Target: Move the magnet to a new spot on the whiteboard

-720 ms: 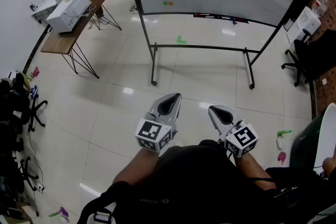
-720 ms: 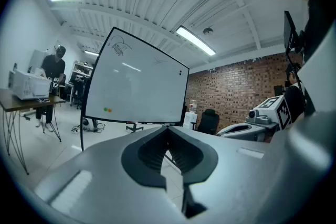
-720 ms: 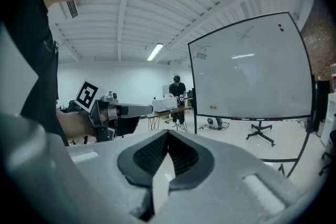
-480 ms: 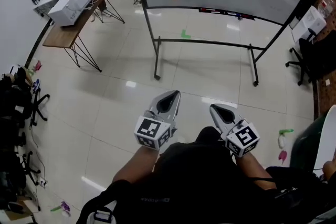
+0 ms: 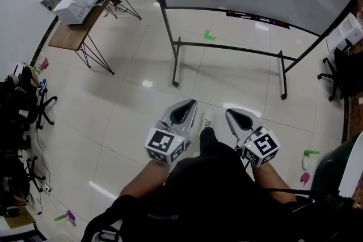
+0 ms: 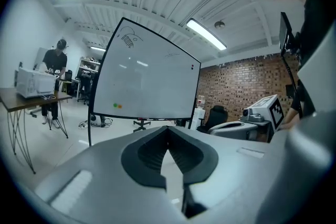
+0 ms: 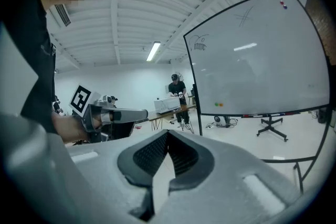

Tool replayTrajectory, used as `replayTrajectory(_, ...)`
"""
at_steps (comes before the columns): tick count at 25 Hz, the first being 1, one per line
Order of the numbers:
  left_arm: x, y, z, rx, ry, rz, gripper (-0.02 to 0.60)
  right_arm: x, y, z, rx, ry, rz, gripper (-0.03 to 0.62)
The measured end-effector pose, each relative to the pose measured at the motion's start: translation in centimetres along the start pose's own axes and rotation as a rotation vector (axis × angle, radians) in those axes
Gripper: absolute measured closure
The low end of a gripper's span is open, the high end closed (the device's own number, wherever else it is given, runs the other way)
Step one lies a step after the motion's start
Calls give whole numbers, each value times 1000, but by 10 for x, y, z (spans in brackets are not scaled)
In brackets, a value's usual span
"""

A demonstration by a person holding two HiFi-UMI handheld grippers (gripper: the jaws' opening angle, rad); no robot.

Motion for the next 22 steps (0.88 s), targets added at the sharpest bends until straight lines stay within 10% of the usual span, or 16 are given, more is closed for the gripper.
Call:
replayTrajectory(14, 144, -101, 128, 58, -152, -78, 569, 161, -107, -149, -120, -146, -71, 592)
replayTrajectory(22, 207, -112, 176, 72, -158, -54, 569, 192, -109, -206, -51, -73, -50, 592)
Point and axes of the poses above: the fingertips, and each gripper's own axes: x forward along the fingers, z to its left, y out of its underside, the point moved 8 cm from there along -x, backward along the fingers, and after that the axes turned 7 degrees about -y, right-handed, at the moved point
